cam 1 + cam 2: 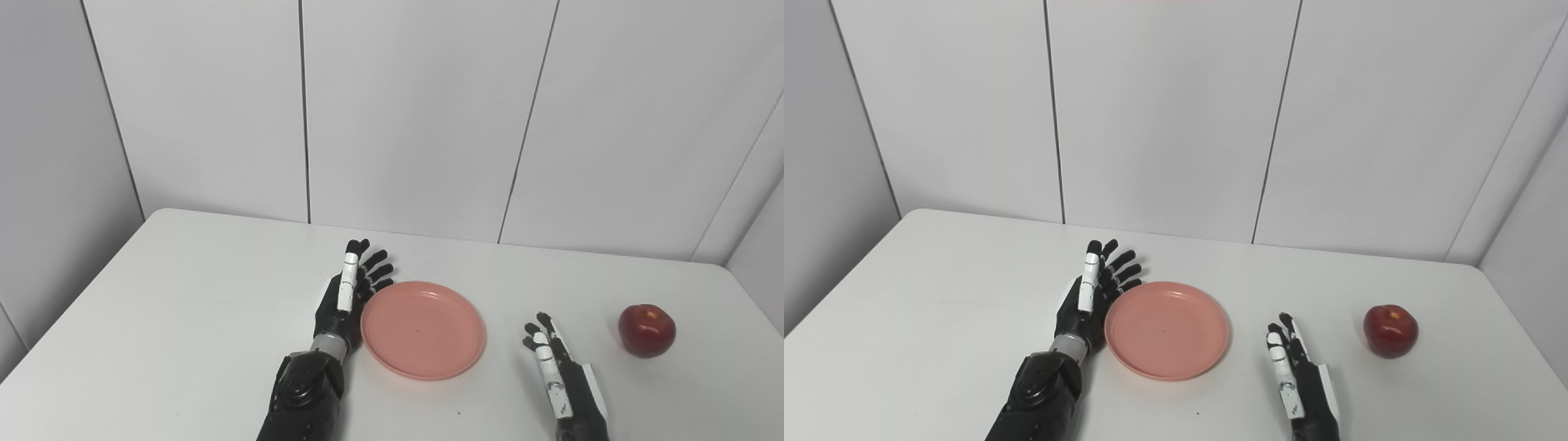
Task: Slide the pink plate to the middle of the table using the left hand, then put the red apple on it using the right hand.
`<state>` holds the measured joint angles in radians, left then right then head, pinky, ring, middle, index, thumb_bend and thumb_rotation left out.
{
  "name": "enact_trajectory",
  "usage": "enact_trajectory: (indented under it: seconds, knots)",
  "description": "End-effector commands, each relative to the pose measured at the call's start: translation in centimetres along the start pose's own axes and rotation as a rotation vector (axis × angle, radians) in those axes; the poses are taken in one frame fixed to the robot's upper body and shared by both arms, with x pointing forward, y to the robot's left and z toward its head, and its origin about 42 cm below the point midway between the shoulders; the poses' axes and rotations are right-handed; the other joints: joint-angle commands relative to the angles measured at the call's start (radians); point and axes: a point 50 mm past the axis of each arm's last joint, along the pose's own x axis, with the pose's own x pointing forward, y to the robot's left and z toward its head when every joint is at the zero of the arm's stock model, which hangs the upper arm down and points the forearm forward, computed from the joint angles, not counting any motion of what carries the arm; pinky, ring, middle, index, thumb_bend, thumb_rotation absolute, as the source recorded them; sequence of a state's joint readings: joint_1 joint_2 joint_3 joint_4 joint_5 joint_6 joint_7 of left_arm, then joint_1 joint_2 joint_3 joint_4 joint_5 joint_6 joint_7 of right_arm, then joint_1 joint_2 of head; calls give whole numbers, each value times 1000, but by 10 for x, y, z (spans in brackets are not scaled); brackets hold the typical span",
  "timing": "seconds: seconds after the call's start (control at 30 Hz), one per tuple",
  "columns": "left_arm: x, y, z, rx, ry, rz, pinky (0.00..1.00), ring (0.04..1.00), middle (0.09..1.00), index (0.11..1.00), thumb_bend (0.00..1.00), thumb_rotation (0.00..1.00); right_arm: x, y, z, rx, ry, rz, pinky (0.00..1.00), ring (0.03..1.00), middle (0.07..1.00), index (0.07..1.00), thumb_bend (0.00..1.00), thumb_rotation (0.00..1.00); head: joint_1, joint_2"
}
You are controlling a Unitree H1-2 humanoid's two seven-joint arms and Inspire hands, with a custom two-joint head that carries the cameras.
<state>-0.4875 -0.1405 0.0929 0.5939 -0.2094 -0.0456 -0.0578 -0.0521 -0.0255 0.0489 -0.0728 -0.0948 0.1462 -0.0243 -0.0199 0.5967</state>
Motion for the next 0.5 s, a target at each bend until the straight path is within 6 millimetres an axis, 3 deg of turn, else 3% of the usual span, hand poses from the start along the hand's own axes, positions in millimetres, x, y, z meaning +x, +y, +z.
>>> enact_trajectory:
  seconds: [0.0,0.47]
  knots:
    - [-10,0,-26,-24,135,28,819,844,881,946,695,945,6,10,9,12,-4,25,1000,893,901,949,752,1000,-9,2]
    - [-13,28,-18,-9,153,44,798,822,860,931,705,933,13,36,16,12,1,35,1000,900,917,956,735,1000,-176,13]
